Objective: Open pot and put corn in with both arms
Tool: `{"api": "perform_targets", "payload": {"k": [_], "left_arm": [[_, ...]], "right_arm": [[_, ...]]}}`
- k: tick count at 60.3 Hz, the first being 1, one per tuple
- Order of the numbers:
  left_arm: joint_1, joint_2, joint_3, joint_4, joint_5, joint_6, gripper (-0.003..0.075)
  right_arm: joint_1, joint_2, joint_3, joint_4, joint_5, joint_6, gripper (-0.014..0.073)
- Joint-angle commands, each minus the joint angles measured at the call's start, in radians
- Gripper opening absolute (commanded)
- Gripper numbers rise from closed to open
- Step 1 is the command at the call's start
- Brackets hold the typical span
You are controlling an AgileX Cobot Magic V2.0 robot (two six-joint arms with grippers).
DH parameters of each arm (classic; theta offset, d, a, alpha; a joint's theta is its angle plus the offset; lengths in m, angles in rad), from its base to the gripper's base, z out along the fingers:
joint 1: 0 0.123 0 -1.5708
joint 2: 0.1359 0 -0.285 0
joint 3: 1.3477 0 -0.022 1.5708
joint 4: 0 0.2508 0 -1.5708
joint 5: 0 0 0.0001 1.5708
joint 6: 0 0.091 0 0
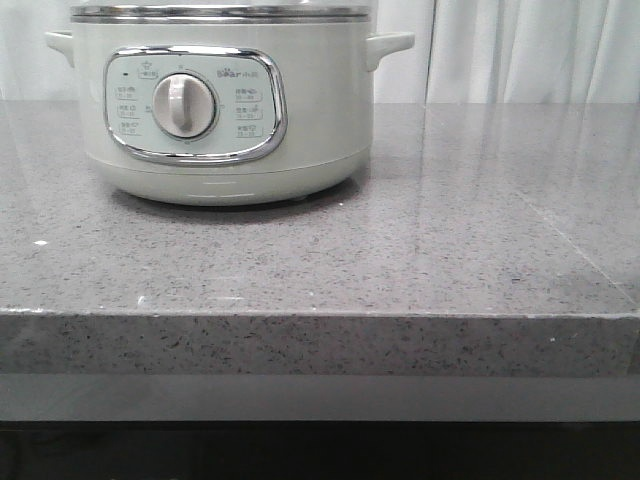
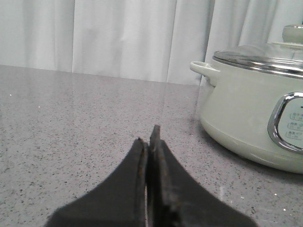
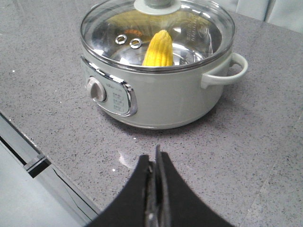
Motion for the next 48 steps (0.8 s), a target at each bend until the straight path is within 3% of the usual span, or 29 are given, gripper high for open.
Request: {"api": "perform_targets", "payload": {"k": [1,48], "left_arm": [[-0.005,-0.015,0.013,-0.007,-0.084,-0.006,-0.002],[-0.005,-0.015,0.013,0.105,-0.127,-0.112,-0.002]], "right_arm": [[-0.006,-0.007,-0.027,0.009,-0.069,-0.006,-0.012],[-0.006,-0.007,-0.027,0.009,-0.069,-0.006,-0.012]]}}
